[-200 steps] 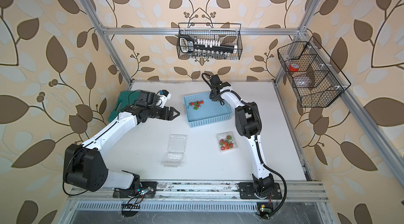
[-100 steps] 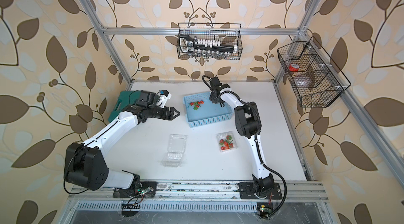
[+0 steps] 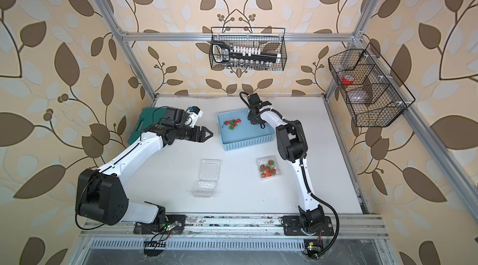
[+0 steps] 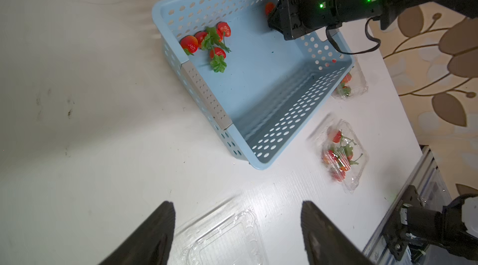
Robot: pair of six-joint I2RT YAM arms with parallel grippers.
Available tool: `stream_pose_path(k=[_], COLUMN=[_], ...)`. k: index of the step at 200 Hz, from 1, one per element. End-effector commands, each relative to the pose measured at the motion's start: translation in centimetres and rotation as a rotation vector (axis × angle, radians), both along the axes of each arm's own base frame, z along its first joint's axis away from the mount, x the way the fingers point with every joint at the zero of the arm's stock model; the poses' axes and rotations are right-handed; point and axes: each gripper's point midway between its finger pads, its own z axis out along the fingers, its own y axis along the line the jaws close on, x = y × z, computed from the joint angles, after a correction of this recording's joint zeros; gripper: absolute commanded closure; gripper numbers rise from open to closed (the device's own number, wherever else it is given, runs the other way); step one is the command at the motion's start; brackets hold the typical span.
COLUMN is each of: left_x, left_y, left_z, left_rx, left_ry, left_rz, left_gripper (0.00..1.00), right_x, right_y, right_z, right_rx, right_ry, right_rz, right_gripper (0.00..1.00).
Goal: Pack strawberries into containers
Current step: Pick up the strawberry from the basket, then place the strawberry in the packing box.
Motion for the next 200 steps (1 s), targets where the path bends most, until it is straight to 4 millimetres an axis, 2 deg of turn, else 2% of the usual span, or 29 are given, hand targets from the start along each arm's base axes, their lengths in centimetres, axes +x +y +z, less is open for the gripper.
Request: stream_pose_path(k=[1, 26, 73, 93, 110, 130, 157, 177, 182, 200], left_x=[0.1, 0.1, 0.0, 0.0, 0.0, 0.2, 0.7, 1.2, 1.3, 1.6], left_y=[-0.2, -0.2, -0.2, -0.1, 0.0, 0.2, 1.1, 2.2, 2.4, 3.6], left_z=[1.1, 1.2, 1.8, 1.9, 2.1, 2.2, 2.6, 3.1, 3.1, 3.4], left_rx=[-0.019, -0.019, -0.023, -0.022, -0.022, -0.033, -0.05, -0.066, -0.068, -0.069], left_ry=[-0.039, -0.041, -0.056, -0.061, -0.066, -0.069, -0.068, -0.076, -0.076, -0.083], left_rz=[-0.018, -0.017, -0.016, -0.013, -0.006, 0.008, 0.047, 0.087, 0.098, 0.141], left_gripper=[0.22, 0.22, 0.22, 0.22, 0.22, 0.22, 0.22, 0.22, 0.22, 0.21], right_x=[-0.1, -0.1, -1.0, -2.2, -4.1, -7.3, -13.9, -19.4, -20.5, -25.5], right_y=[-0.4, -0.5, -0.3, 0.8, 1.2, 3.1, 8.5, 12.5, 13.0, 16.8], right_z=[0.1, 1.3, 5.8, 7.6, 8.6, 10.3, 12.3, 12.4, 11.8, 10.8], right_rx=[-0.005, -0.004, 0.045, 0.107, 0.137, 0.188, 0.245, 0.239, 0.239, 0.299], right_ry=[0.005, -0.01, -0.074, -0.085, -0.077, -0.077, -0.064, -0.044, -0.027, 0.034], right_rz=[-0.01, -0.008, 0.02, 0.076, 0.111, 0.194, 0.378, 0.524, 0.541, 0.656], right_gripper=[0.89, 1.0, 1.0, 1.0, 1.0, 1.0, 1.0, 1.0, 1.0, 1.0])
